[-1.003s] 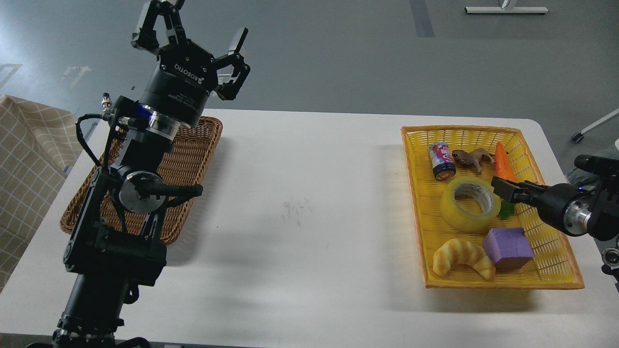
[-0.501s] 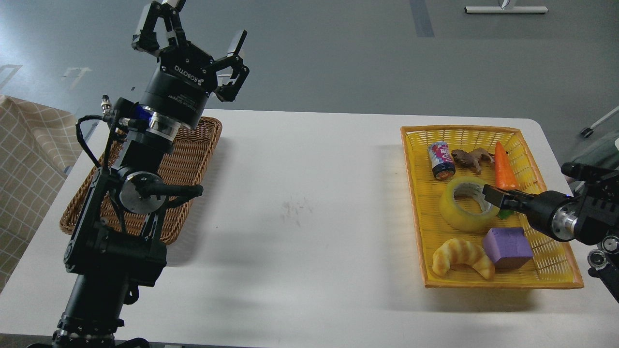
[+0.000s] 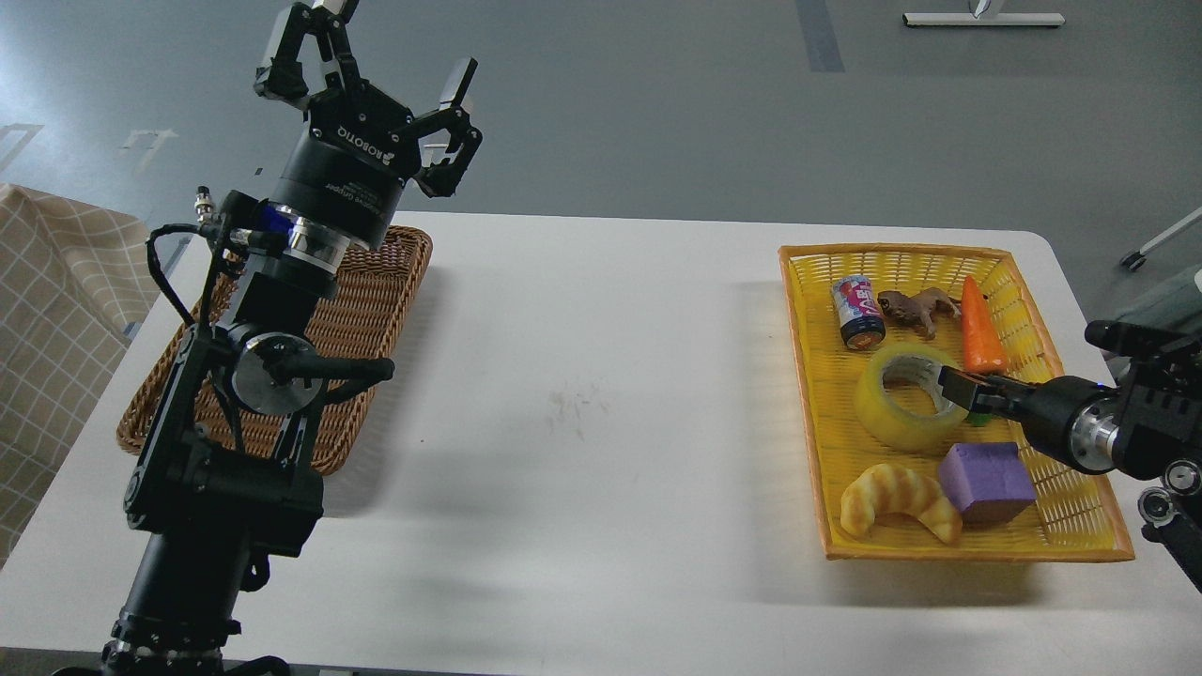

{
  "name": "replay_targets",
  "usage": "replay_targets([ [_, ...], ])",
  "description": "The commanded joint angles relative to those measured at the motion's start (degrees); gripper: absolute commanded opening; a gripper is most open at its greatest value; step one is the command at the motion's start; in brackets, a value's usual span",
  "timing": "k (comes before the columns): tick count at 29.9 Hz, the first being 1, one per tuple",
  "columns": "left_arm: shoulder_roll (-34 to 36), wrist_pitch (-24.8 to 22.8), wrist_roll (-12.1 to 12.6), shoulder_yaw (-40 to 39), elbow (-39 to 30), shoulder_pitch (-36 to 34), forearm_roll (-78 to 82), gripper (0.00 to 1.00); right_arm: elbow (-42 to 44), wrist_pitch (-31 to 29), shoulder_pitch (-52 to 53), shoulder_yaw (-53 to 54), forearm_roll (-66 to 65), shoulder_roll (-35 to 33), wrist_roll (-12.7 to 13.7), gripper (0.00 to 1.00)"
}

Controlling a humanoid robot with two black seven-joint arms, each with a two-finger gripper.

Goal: Place and transfer tape with both arms
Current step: 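Reach the right gripper into the tray toward the tape roll, then close the right gripper on the tape roll's rim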

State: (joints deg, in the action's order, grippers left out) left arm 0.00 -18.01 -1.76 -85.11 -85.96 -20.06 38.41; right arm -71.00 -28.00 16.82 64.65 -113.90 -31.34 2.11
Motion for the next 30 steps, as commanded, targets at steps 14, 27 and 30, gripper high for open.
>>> replay_targets([
  [14,0.0,-0.1,-0.1,-0.9,0.0,0.0,-0.3,0.98,1.5,0.0,0.8,-1.9,-1.5,0.8,0.2,0.59],
  [27,0.0,-0.3,-0.1,-1.8,0.1,0.0,-0.7,0.98,1.7,0.0,1.6,-3.0,-1.5,0.7,0.8,0.43],
  [30,0.0,-0.3,-0.1,-1.8,0.1,0.0,-0.6,0.98,1.7,0.0,1.6,-3.0,-1.5,0.8,0.9,0.38],
])
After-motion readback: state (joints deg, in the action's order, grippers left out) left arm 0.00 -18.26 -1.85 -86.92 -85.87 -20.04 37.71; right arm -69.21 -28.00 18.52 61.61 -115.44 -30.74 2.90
